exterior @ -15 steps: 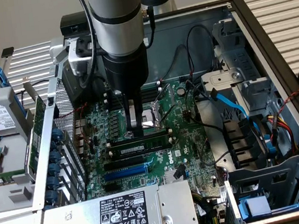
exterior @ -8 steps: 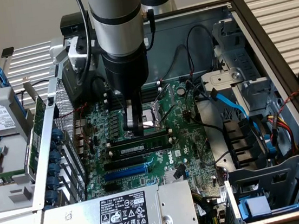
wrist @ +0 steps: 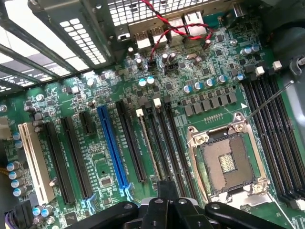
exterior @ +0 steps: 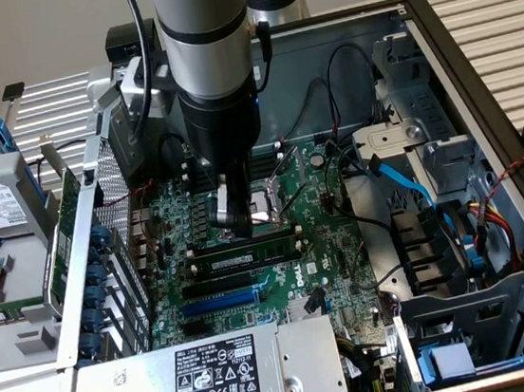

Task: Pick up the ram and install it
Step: 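Press down the ram until it locks into place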

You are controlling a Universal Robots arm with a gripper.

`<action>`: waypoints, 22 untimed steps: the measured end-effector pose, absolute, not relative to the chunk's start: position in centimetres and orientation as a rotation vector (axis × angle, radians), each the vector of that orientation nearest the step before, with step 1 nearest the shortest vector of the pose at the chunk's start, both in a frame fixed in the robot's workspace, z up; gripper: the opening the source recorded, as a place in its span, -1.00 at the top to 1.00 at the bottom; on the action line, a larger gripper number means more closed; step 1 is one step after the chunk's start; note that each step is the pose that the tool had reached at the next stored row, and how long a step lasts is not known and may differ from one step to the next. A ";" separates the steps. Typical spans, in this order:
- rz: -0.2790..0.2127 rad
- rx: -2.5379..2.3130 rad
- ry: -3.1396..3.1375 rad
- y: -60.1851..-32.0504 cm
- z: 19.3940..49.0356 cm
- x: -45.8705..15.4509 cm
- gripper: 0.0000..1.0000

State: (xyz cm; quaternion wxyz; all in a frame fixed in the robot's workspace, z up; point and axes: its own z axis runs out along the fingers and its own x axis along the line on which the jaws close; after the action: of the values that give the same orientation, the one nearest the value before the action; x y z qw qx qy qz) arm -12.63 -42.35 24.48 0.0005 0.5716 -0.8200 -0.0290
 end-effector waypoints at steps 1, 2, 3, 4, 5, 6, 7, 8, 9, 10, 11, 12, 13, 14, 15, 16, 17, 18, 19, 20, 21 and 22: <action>-0.091 1.776 -2.589 -42.4 24.5 -12.6 0.79; -0.091 1.755 -2.604 -42.4 24.4 -12.6 0.79; -0.091 1.736 -2.617 -42.4 24.4 -12.6 0.79; -0.091 1.717 -2.630 -42.4 24.4 -12.6 0.79; -0.091 1.699 -2.643 -42.4 24.4 -12.6 0.79; -0.091 1.679 -2.656 -42.4 24.4 -12.6 0.79; -0.091 1.659 -2.669 -42.4 24.3 -12.6 0.79; -0.091 1.639 -2.682 -42.4 24.3 -12.6 0.79; -0.091 1.620 -2.694 -42.4 24.3 -12.6 0.79; -0.091 1.600 -2.706 -42.4 24.3 -12.6 0.79; -0.091 1.580 -2.718 -42.4 24.3 -12.6 0.79; -0.091 1.560 -2.730 -42.4 24.3 -12.6 0.79; -0.091 1.541 -2.741 -42.4 24.3 -12.6 0.79; -0.091 1.521 -2.753 -42.4 24.3 -12.6 0.79; -0.091 1.501 -2.764 -42.4 24.3 -12.6 0.79; -0.091 1.482 -2.775 -42.4 24.3 -12.6 0.79; -0.090 1.464 -2.785 -42.4 24.3 -12.6 0.79; -0.090 1.448 -2.794 -42.4 24.3 -12.6 0.79; -0.089 1.433 -2.801 -42.4 24.3 -12.6 0.79; -0.087 1.418 -2.808 -42.4 24.3 -12.6 0.79; -0.086 1.403 -2.815 -42.4 24.3 -12.6 0.79; -0.084 1.388 -2.822 -42.4 24.3 -12.6 0.79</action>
State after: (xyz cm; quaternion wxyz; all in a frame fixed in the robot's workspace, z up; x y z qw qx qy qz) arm -12.63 -42.36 24.30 -0.0024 0.4411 -0.8970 -0.0268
